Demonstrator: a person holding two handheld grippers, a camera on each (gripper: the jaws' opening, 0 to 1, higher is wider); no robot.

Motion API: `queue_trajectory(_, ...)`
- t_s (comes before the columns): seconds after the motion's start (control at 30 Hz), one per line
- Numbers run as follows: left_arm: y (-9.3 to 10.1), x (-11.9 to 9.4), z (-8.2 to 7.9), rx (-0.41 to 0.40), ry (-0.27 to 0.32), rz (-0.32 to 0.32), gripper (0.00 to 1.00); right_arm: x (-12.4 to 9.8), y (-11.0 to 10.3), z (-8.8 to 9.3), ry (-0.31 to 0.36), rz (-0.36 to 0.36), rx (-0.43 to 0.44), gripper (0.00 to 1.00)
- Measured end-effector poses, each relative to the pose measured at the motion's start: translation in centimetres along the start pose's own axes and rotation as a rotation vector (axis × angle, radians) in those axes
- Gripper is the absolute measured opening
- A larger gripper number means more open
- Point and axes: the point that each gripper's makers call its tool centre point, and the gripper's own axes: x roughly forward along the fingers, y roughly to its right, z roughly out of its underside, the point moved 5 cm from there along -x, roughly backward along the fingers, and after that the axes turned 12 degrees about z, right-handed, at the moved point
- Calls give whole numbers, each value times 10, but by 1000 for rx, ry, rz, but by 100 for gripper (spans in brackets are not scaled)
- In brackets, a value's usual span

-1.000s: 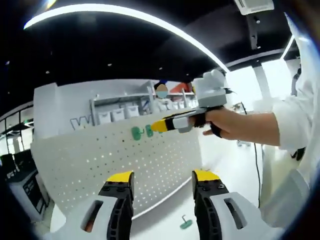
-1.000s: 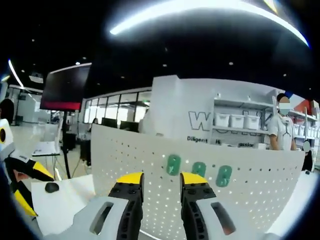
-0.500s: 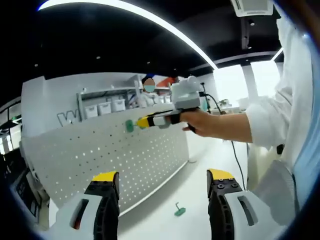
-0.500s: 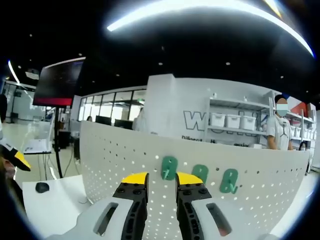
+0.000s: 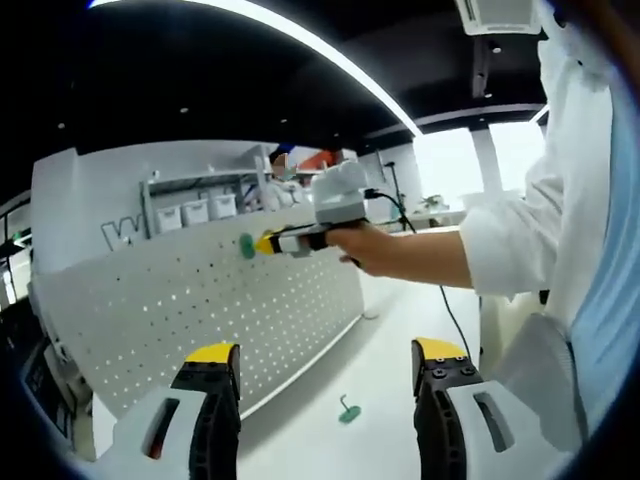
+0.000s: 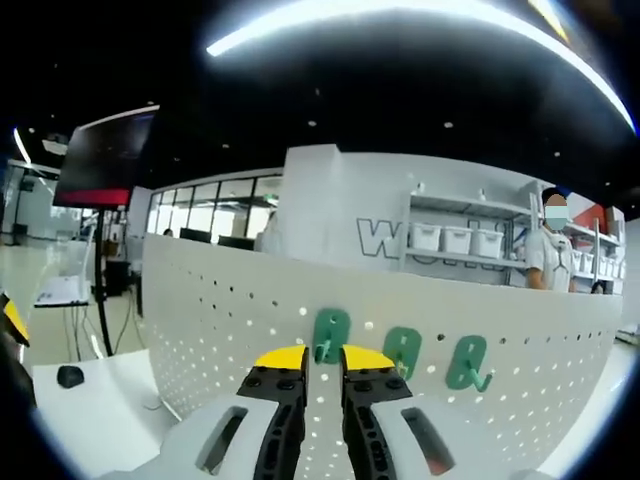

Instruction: Insert the hook assembly into the mounting plate slot until the hook locks in place.

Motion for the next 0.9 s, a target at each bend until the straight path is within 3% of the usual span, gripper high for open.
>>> queue_trajectory(0.63, -5, -12, 12, -6, -9, 22, 68, 10, -6, 3, 5, 68, 39, 3)
queue_trajectory(0.9, -5, -8, 14, -6, -1, 40, 67, 8, -7, 2, 9, 93, 25, 2)
